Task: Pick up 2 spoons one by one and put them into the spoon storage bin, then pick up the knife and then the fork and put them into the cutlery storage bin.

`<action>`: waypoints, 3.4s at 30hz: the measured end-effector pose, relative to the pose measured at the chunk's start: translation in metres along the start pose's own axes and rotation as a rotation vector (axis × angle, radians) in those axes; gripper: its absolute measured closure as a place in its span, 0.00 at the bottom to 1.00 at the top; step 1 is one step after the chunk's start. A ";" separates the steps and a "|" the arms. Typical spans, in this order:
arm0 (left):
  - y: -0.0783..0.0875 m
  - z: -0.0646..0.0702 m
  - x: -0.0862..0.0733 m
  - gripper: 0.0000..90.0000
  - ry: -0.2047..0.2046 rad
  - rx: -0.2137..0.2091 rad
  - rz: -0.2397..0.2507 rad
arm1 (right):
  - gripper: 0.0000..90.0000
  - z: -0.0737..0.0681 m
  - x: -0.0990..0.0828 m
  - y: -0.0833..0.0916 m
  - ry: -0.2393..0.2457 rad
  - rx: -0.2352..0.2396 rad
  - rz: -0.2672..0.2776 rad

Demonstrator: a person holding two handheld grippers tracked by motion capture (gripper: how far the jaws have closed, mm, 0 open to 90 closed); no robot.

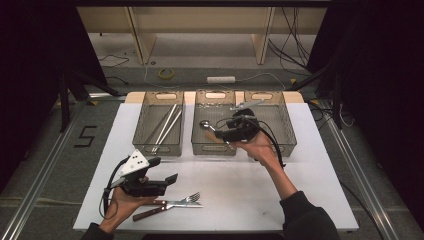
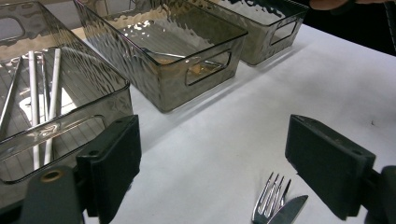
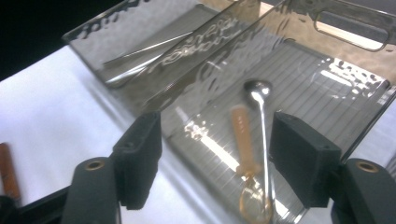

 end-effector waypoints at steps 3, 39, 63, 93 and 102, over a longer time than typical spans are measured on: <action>0.000 0.000 0.001 0.20 -0.008 -0.005 -0.017 | 0.36 -0.006 -0.008 0.011 0.005 0.009 0.012; 0.000 -0.014 -0.007 0.20 -0.047 0.028 -0.396 | 0.35 -0.028 -0.089 0.111 -0.039 0.046 0.125; 0.008 -0.018 -0.012 0.21 -0.101 0.008 -0.553 | 0.30 -0.036 -0.109 0.123 -0.066 0.046 0.127; 0.011 -0.023 -0.033 0.29 -0.191 -0.003 -0.720 | 0.30 -0.039 -0.113 0.123 -0.065 0.056 0.108; 0.012 -0.026 -0.040 0.34 -0.214 -0.008 -0.766 | 0.30 -0.040 -0.113 0.123 -0.065 0.057 0.105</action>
Point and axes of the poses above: each handheld gripper's, and its own axes: y roughly backward along the jaws, x roughly out of its top, z roughly to its right, the point moved 3 cm from there along -y, roughly forward along the jaws, and after that the axes turned 14 degrees about z, right-handed, at the moved point
